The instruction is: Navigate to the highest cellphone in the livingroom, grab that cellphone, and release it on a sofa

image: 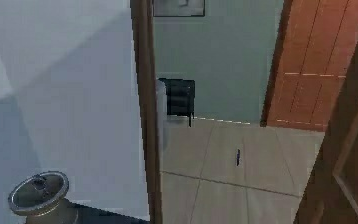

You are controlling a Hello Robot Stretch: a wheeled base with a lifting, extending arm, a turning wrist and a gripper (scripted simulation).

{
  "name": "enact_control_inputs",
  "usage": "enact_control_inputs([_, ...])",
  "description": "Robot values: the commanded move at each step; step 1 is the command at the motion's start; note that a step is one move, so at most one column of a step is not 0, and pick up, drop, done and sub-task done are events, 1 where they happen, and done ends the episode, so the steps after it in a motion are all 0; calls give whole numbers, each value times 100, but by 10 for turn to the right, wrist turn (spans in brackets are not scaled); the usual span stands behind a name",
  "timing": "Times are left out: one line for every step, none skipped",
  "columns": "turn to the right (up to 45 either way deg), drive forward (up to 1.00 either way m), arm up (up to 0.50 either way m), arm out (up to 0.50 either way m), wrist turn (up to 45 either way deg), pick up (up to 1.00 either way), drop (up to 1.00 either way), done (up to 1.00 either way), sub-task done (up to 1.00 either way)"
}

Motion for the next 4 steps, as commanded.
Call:
enact_control_inputs([0,100,0,0,0,0,0,0,0])
enact_control_inputs([180,0,0,0,0,0,0,0,0])
enact_control_inputs([0,5,0,0,0,0,0,0,0])
enact_control_inputs([-30,0,0,0,0,0,0,0,0])
